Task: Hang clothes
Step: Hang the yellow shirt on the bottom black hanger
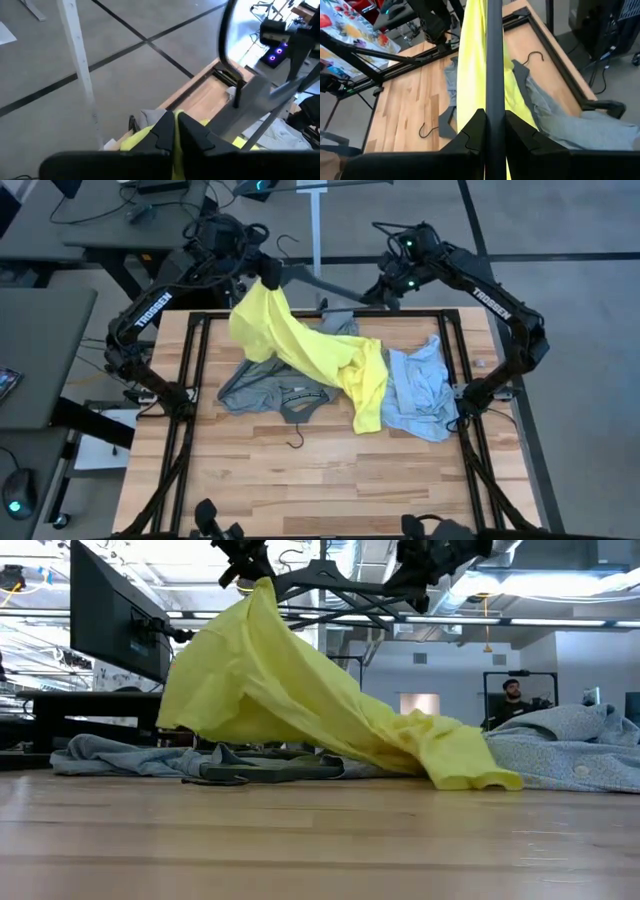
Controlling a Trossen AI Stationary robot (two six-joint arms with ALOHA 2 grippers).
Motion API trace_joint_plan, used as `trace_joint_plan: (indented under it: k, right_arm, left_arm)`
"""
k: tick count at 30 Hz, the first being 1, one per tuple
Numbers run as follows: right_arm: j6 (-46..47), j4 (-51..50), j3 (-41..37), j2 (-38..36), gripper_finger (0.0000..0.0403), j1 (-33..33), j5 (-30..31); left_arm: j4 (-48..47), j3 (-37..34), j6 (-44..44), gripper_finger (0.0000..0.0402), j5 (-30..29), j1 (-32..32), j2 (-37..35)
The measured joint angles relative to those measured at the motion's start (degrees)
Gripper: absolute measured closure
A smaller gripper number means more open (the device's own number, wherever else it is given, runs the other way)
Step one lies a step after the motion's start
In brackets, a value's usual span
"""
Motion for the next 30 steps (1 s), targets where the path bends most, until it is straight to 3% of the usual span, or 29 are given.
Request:
trace_joint_plan:
  k: [8,19,23,30]
  right_arm:
    - [2.03,2.90,-0.07,2.95,0.0373,2.70,2.24]
    - [3.78,4.21,-0.15,3.00,0.0373,5.12,4.97]
    - [3.59,4.43,-0.13,2.98,0.0373,5.56,6.01]
    - [0.77,-2.68,0.13,2.72,0.0373,5.45,5.81]
  left_arm:
    - [-1.47,0.04,5.15,0.0392,2.49,-0.71,-0.61]
    - [-4.31,0.07,16.85,0.0284,2.09,-1.53,0.11]
    - [-5.98,-0.01,20.12,0.0280,-1.00,-1.36,-1.15]
    - [-15.82,-0.14,18.72,0.0283,1.82,-1.86,-1.66]
